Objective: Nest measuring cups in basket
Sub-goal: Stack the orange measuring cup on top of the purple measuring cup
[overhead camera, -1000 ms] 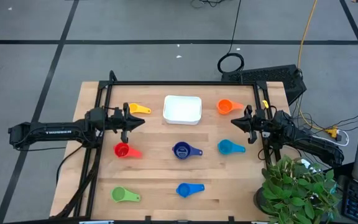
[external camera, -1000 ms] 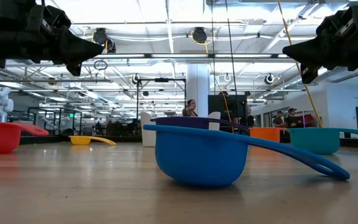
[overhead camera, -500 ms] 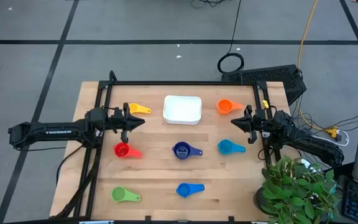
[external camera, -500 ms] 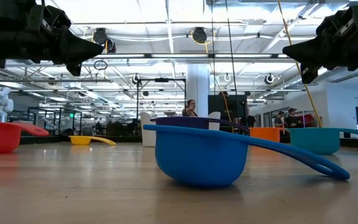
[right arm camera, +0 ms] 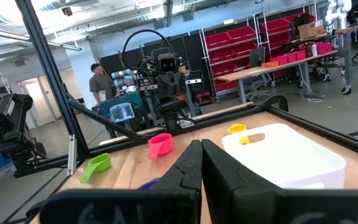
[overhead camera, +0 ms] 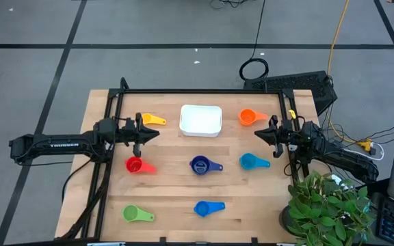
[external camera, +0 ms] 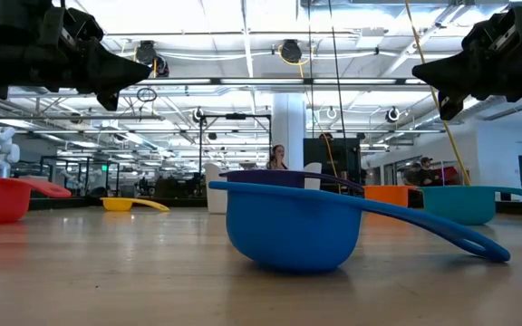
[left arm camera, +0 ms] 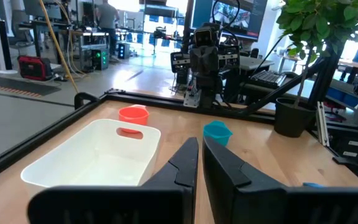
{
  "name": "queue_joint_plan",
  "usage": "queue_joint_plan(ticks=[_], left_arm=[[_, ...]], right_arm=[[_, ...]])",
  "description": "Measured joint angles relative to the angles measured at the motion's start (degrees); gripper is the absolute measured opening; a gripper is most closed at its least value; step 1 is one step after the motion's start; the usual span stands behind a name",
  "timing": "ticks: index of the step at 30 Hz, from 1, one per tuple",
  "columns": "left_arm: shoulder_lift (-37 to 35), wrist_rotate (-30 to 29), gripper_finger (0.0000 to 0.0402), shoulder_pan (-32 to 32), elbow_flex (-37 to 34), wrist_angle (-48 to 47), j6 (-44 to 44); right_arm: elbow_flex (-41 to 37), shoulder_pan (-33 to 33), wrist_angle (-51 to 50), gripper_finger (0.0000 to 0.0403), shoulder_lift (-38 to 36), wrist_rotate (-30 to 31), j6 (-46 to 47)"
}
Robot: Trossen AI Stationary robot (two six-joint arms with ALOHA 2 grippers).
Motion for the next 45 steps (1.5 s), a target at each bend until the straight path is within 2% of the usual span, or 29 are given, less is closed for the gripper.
queue_joint_plan(ticks=[9, 14, 22, 27, 34, 42, 45], left_arm=[[0.0, 0.01, 0.0028, 0.0, 0.0, 0.0, 0.0], [0.02, -0.01, 0.0028, -0.01, -0.02, 0.0, 0.0], [0.02, 0.0, 0.0028, 0.0, -0.01, 0.0, 0.0], [0.01, 0.01, 0.0028, 0.0, 0.0, 0.0, 0.0], [0.0, 0.01, 0.0028, 0.0, 0.0, 0.0, 0.0], [0.01, 0.0, 0.0028, -0.01, -0.01, 0.0, 0.0], [0.02, 0.01, 0.0028, -0.01, 0.0, 0.0, 0.0]], right_arm=[[0.02, 0.01, 2.32, 0.0, 0.01, 0.02, -0.13], [0.0, 0.0, 8.97, 0.0, 0.02, 0.42, 1.71], [0.0, 0.02, 12.86, 0.0, 0.0, 9.61, 3.21], [0.0, 0.0, 12.5, 0.0, 0.66, 18.43, 4.94], [1.44, 0.02, 11.91, 0.0, 3.99, 13.68, 6.64], [1.98, 0.04, 13.32, 0.0, 13.37, 13.56, 6.48], [5.21, 0.04, 9.32, 0.0, 16.84, 13.32, 5.98]])
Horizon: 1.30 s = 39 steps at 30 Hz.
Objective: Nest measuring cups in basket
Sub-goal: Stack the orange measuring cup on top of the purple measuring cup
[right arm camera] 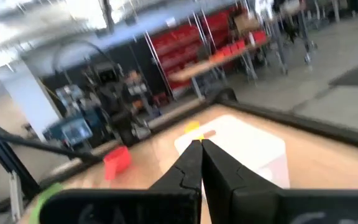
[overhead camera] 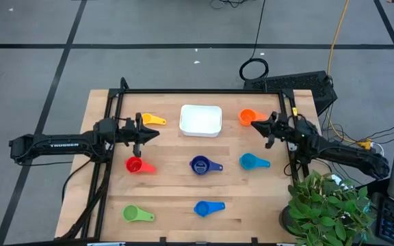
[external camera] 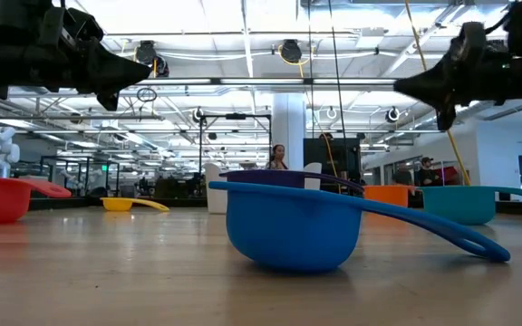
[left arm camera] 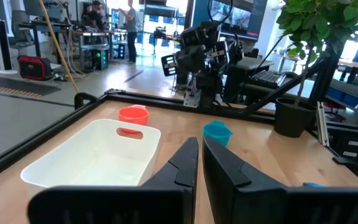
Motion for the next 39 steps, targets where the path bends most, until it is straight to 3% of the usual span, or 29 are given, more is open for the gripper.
queue_joint_plan(ticks=[9, 11, 17, 22, 28, 39], left_arm=[[-0.01, 0.0, 0.0028, 0.0, 0.0, -0.01, 0.0], [0.0, -0.02, 0.0028, 0.0, 0.0, -0.02, 0.0], [0.0, 0.0, 0.0028, 0.0, 0.0, -0.02, 0.0], [-0.01, -0.01, 0.0028, 0.01, -0.01, -0.01, 0.0], [0.0, 0.0, 0.0028, 0.0, -0.01, -0.02, 0.0], [-0.01, 0.0, 0.0028, 0.0, 0.0, 0.0, 0.0]], right_arm=[[17.06, -0.02, -15.88, 0.0021, 11.01, -2.75, -15.55], [20.86, -0.02, -21.52, 0.0042, 12.1, -1.61, -19.45], [32.55, -0.58, -43.92, 0.0131, 16.58, 10.76, -21.21], [38.9, -2.14, -54.62, 0.0187, 23.49, 10.83, -21.25], [41.93, -4.98, -63.63, 0.0215, 32.1, 10.83, -23.38], [42.08, -14.81, -67.16, 0.0237, 42.18, 6.22, -27.92]])
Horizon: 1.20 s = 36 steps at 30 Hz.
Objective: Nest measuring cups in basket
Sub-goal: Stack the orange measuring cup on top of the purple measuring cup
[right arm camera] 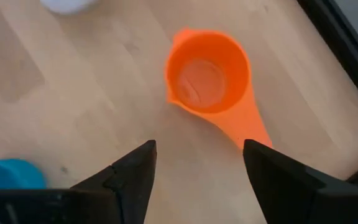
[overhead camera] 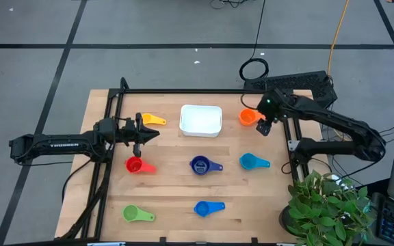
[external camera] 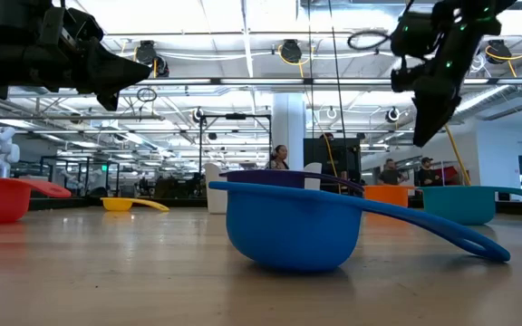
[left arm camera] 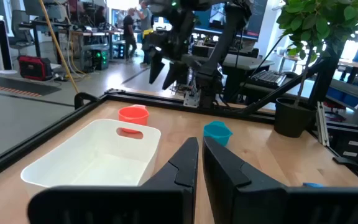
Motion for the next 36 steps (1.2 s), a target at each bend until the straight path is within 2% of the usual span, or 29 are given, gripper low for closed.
queue_joint_plan(ticks=[9, 20, 36], left_arm=[[0.01, -0.02, 0.0028, 0.0, 0.0, -0.02, 0.0], [0.01, 0.0, 0.0028, 0.01, 0.0, 0.0, 0.0], [0.01, 0.0, 0.0028, 0.0, 0.0, 0.0, 0.0]], right_arm=[[0.0, -4.73, -0.87, 0.0254, 7.31, 0.03, -9.7], [0.02, -7.69, 7.05, 0.0266, 15.86, 1.75, -19.09], [0.02, -10.36, 13.24, 0.0266, 21.56, 1.61, -24.17]])
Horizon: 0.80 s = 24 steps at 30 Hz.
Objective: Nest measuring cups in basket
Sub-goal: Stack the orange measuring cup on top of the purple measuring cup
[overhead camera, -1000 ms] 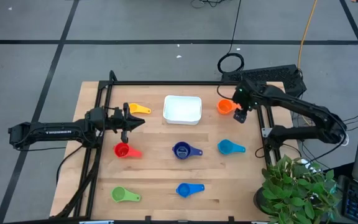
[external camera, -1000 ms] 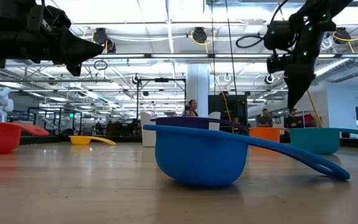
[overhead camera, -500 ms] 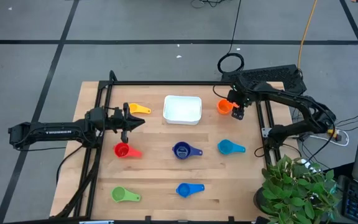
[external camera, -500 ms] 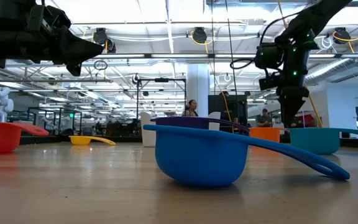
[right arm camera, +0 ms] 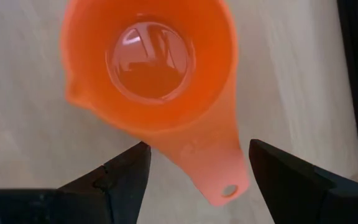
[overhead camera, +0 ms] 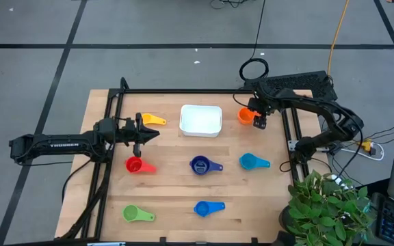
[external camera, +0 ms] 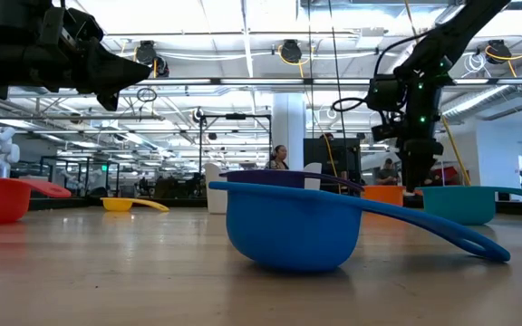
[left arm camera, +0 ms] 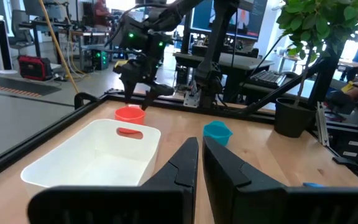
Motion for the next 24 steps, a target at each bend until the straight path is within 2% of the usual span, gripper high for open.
queue_joint_plan(ticks=[8, 14, 21, 24], left_arm=[[0.0, 0.0, 0.0028, 0.01, -0.02, -0.02, 0.0], [0.0, 0.0, 0.0028, 0.02, 0.0, -0.02, 0.0], [-0.01, 0.0, 0.0028, 0.0, 0.0, -0.02, 0.0], [0.0, 0.0, 0.0028, 0.01, 0.0, -0.02, 0.0]], right_arm=[[0.0, -0.11, -0.1, 0.0266, 3.2, -0.27, -0.43], [-0.02, 1.36, -1.61, 0.0265, 2.48, -1.85, 0.39], [-0.02, 4.51, -2.68, 0.0265, 1.04, -6.14, 4.94], [-0.02, 5.64, -1.48, 0.0265, 1.23, -3.9, 7.93]])
